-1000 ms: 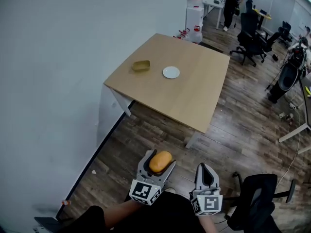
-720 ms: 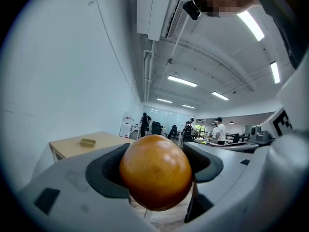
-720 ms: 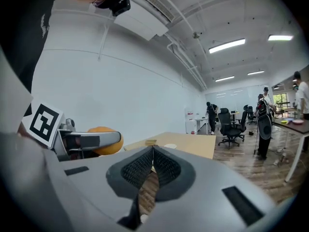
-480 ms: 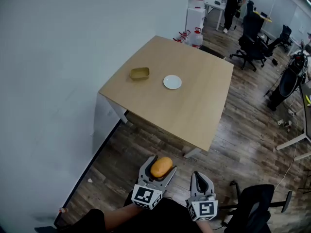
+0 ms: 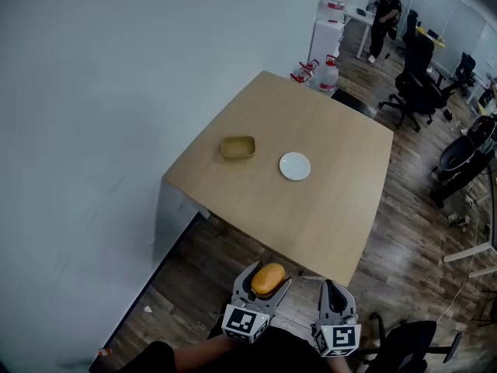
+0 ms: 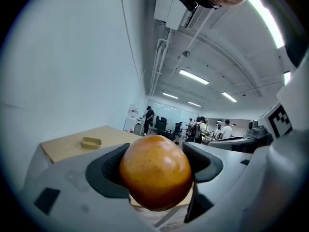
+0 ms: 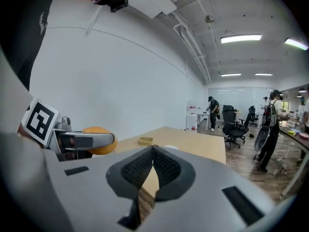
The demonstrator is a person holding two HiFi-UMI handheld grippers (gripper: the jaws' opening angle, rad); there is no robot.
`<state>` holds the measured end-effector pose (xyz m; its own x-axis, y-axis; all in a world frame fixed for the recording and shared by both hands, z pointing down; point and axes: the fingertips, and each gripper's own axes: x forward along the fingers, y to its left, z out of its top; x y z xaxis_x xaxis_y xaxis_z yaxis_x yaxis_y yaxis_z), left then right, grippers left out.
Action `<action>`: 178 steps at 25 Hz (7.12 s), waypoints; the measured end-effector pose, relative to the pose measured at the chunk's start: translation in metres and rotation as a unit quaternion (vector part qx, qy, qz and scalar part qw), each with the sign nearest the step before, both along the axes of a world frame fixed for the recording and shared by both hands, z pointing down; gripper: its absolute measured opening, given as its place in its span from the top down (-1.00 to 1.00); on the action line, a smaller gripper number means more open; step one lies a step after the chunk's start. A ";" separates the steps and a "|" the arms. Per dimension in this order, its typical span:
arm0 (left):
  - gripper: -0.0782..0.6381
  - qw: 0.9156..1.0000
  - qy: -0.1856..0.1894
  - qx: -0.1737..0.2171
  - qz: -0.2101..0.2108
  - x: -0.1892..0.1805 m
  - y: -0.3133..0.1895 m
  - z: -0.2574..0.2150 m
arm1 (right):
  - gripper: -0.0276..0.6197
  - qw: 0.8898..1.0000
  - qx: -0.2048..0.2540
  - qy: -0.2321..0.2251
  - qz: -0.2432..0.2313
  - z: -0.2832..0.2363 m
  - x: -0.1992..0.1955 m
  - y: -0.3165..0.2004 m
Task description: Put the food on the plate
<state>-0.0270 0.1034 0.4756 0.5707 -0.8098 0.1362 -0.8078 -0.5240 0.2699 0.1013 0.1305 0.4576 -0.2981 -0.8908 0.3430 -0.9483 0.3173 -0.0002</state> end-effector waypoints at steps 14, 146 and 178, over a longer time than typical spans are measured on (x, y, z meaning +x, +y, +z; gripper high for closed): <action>-0.14 1.000 0.027 -0.007 0.014 -0.055 -0.115 0.005 | 0.73 1.000 -0.026 0.008 0.013 0.015 -0.051 -0.104; -0.20 0.989 -0.040 -0.119 0.076 0.034 -0.283 0.080 | 0.73 0.996 -0.023 -0.038 0.079 0.043 0.042 -0.211; 0.72 0.998 -0.038 0.021 0.051 -0.026 -0.137 -0.020 | 0.73 0.996 0.056 -0.009 0.069 -0.006 -0.004 -0.131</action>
<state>-0.0529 -0.0333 0.4559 0.6391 -0.7545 0.1494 -0.7676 -0.6133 0.1864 0.0976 -0.0004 0.4517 -0.1753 -0.9561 0.2347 -0.9831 0.1829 0.0111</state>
